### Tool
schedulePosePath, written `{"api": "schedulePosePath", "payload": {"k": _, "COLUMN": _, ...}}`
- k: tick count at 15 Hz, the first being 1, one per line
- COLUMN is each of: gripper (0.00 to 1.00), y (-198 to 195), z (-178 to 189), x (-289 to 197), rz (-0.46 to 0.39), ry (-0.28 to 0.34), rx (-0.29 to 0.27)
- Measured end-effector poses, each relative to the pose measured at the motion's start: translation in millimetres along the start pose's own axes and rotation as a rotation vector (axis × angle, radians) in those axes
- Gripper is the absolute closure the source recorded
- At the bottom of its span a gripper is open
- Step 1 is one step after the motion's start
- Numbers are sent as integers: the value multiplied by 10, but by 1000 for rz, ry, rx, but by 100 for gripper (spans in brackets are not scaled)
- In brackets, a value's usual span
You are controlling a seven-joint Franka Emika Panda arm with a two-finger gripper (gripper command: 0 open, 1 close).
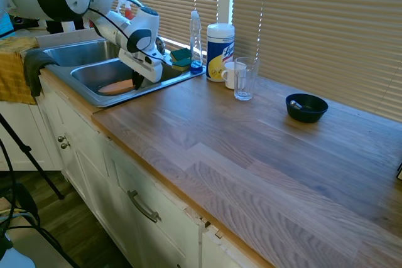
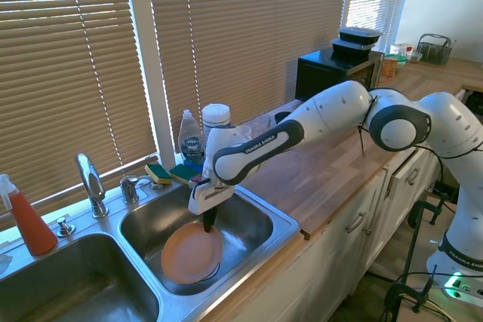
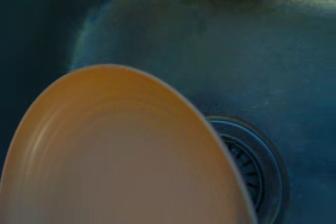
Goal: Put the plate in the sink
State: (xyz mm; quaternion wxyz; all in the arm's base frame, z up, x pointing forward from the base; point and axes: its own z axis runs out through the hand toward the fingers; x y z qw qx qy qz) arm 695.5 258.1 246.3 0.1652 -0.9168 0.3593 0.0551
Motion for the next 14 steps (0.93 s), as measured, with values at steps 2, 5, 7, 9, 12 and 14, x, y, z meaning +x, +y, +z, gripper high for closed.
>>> {"api": "schedulePosePath", "payload": {"k": 2, "gripper": 0, "y": -53, "z": 39, "x": 63, "rz": 0, "ry": -12, "rx": -4}}
{"api": "schedulePosePath", "payload": {"k": 5, "gripper": 0, "y": -115, "z": 12, "x": 75, "rz": -5, "ry": -20, "rx": -4}}
{"api": "schedulePosePath", "payload": {"k": 7, "gripper": 0, "y": -140, "z": -37, "x": 83, "rz": -8, "ry": -23, "rx": -5}}
{"api": "schedulePosePath", "payload": {"k": 9, "gripper": 0, "y": -153, "z": -70, "x": 94, "rz": -8, "ry": -23, "rx": -3}}
{"api": "schedulePosePath", "payload": {"k": 12, "gripper": 0, "y": -184, "z": -122, "x": 97, "rz": -11, "ry": -18, "rx": 7}}
{"api": "schedulePosePath", "payload": {"k": 14, "gripper": 0, "y": -226, "z": -239, "x": 75, "rz": -14, "ry": -9, "rx": 20}}
